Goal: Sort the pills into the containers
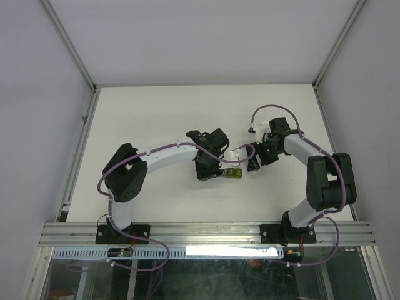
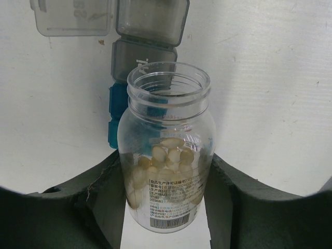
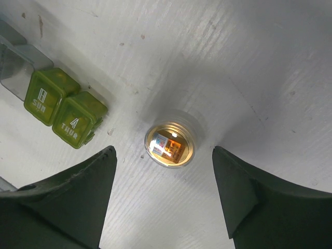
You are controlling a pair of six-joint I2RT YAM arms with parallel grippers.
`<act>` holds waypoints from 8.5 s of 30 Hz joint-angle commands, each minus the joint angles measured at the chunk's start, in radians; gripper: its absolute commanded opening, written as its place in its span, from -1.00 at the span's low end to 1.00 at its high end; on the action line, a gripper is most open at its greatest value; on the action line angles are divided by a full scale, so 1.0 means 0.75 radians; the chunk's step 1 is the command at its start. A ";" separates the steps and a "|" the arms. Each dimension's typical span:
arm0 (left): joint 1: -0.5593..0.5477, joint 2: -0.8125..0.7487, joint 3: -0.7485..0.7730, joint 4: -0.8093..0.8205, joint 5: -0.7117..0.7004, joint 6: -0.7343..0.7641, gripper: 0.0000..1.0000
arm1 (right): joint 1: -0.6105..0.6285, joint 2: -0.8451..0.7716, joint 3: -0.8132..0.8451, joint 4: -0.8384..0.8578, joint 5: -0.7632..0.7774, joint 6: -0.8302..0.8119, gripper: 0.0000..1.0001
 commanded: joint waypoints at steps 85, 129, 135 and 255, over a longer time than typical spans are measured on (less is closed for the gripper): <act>-0.098 0.152 0.287 -0.175 -0.199 -0.069 -1.00 | -0.015 -0.033 0.055 -0.034 -0.070 -0.034 0.70; -0.121 0.226 0.393 -0.291 -0.330 -0.069 -1.00 | -0.020 -0.036 0.058 -0.044 -0.098 -0.034 0.74; -0.136 0.227 0.425 -0.323 -0.336 -0.087 -1.00 | -0.026 -0.043 0.056 -0.045 -0.106 -0.034 0.75; -0.176 0.263 0.420 -0.377 -0.484 -0.153 -1.00 | -0.049 -0.072 0.042 -0.055 -0.137 -0.050 0.78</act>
